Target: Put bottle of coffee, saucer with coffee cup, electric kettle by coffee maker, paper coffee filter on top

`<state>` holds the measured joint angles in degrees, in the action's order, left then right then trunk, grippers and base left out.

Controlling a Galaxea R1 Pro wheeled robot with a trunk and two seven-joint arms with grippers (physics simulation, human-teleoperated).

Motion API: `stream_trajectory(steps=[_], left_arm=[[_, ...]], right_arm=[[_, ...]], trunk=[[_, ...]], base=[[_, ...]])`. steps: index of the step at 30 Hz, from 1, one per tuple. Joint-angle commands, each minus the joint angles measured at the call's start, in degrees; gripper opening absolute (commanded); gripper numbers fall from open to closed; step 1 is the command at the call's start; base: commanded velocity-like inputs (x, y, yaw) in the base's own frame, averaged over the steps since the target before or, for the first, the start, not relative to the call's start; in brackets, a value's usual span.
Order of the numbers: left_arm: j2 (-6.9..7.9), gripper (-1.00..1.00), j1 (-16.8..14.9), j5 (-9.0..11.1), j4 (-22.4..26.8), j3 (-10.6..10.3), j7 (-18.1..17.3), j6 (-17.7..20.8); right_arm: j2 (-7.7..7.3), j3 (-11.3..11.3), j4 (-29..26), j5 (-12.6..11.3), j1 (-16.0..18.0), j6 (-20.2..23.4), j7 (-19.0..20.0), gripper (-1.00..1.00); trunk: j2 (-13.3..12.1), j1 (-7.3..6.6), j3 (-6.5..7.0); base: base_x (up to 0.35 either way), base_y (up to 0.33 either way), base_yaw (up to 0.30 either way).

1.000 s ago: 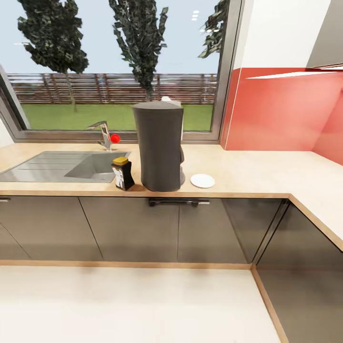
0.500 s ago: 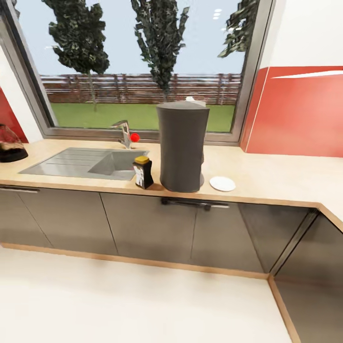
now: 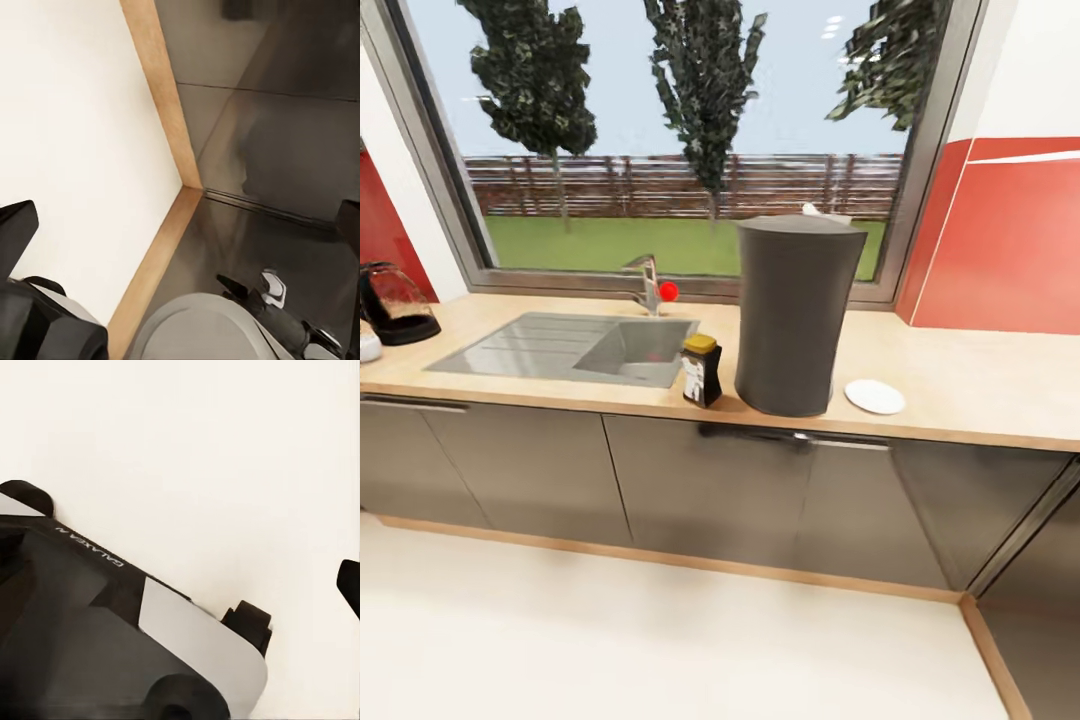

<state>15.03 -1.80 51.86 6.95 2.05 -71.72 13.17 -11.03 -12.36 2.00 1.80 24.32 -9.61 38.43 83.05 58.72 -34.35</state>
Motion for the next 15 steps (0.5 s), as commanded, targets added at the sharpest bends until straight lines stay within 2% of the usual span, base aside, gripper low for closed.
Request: stream_trajectory(steps=[1,5,9,12,13,15], left_arm=[[0.00,1.00,0.0,-0.1,-0.2,0.5,-0.2,0.6],[-0.08,1.00,0.0,-0.1,-1.0,1.7,-0.2,0.0],[-0.08,1.00,0.0,-0.1,-1.0,1.8,-0.2,-0.1],[-0.11,1.00,0.0,-0.1,-1.1,1.8,-0.2,-0.2],[-0.13,1.00,0.0,-0.1,-1.1,1.8,-0.2,-0.2],[-0.15,1.00,0.0,-0.1,-1.1,1.7,-0.2,-0.2]], right_arm=[[-0.22,0.0,0.3,0.1,-0.4,-0.6,0.0,1.00],[-0.87,-0.1,0.5,0.1,-3.8,-0.6,-0.3,1.00],[-1.08,0.1,0.6,-0.1,-4.0,-0.4,1.1,1.00],[-2.70,0.1,0.5,-0.3,-4.1,-0.4,7.0,1.00],[-4.02,0.2,0.4,-0.3,-4.1,-0.3,11.3,1.00],[-4.31,0.2,0.4,-0.3,-4.1,-0.3,12.3,1.00]], trunk=[[0.0,0.01,-0.05],[0.0,0.01,-0.05],[0.0,0.01,-0.05],[0.0,0.01,-0.05],[0.0,0.01,-0.05],[0.0,0.01,-0.05]], base=[[0.153,0.297,0.008],[0.132,0.214,0.152],[0.022,0.031,0.261],[0.005,0.007,0.271],[0.001,0.002,0.274],[0.006,0.001,0.276]])
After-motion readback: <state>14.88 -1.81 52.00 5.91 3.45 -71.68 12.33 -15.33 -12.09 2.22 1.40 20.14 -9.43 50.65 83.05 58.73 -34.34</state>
